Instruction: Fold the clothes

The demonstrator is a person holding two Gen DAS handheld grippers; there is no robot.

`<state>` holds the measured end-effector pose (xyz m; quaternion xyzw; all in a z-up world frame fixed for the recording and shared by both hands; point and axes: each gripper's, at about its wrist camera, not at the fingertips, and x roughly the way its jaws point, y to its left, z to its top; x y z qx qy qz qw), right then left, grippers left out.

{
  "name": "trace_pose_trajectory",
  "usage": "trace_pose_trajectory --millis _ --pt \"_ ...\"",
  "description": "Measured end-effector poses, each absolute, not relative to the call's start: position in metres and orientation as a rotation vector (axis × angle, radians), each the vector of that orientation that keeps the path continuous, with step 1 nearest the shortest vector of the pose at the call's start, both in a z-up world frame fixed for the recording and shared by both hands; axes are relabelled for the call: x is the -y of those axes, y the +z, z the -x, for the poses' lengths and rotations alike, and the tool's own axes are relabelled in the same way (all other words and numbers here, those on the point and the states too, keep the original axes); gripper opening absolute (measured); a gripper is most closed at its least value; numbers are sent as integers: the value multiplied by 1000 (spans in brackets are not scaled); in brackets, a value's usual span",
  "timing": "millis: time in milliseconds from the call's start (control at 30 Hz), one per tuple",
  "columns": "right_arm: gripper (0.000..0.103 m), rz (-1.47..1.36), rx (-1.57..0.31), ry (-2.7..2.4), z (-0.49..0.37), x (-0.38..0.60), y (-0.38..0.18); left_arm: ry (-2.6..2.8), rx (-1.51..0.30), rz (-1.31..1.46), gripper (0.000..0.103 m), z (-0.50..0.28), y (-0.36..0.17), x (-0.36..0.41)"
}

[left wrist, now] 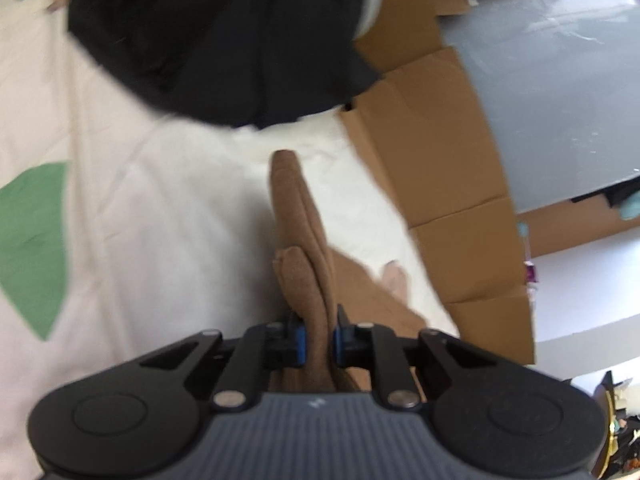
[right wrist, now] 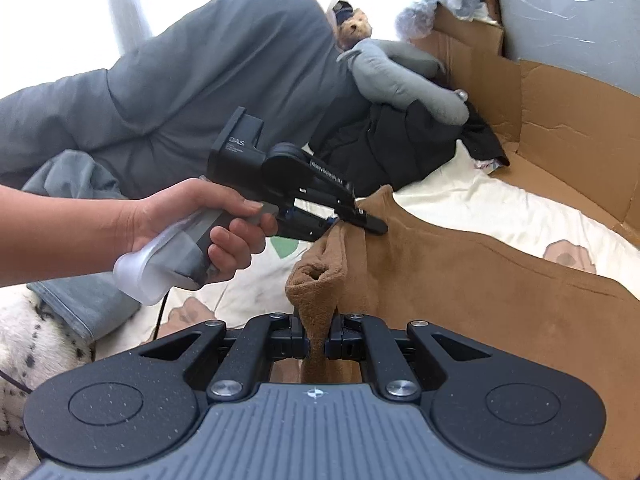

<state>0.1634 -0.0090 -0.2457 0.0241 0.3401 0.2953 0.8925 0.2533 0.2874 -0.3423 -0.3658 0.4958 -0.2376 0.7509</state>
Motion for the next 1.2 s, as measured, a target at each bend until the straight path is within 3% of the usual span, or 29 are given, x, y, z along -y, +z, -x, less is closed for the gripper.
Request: trace_pose_trajectory --millis 600,1200 --pt "5 -210 -686 456 -144 102 -225 -641 -1019 712 13 -252 -280 -177" --pt "5 -460 -622 187 -91 205 -243 -721 -1103 458 13 -244 -258 -21"
